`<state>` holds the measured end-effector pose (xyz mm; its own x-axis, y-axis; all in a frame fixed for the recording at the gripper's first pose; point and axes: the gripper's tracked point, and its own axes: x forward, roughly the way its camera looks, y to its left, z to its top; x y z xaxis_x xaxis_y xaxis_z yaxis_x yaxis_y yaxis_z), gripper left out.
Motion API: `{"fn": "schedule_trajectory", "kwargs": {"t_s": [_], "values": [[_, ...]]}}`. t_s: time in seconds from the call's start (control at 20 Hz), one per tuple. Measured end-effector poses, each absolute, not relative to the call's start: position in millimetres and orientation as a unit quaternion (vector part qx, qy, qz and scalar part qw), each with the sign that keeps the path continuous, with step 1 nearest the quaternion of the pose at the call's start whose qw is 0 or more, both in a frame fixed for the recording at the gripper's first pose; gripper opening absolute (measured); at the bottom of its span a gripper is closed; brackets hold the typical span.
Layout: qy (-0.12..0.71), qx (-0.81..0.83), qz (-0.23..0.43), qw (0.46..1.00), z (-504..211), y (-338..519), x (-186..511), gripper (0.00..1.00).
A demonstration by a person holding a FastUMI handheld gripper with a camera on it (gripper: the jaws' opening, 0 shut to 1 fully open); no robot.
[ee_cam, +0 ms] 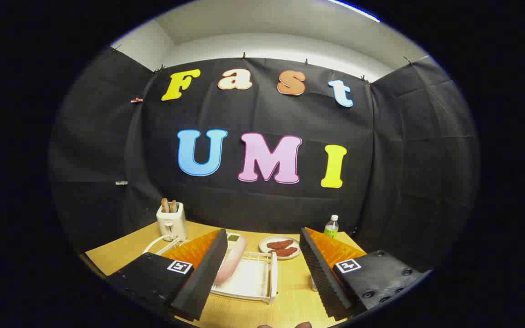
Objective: Take the plate from the dish rack, then take the spoon from the basket and place it into the plate.
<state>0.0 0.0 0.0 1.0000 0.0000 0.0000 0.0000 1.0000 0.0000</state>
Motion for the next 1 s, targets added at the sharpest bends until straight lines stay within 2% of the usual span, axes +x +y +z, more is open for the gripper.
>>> {"fn": "schedule_trajectory", "kwargs": {"t_s": [1.0], "values": [[0.033,0.016,0.009,0.999,-10,2,26,0.98]]}}
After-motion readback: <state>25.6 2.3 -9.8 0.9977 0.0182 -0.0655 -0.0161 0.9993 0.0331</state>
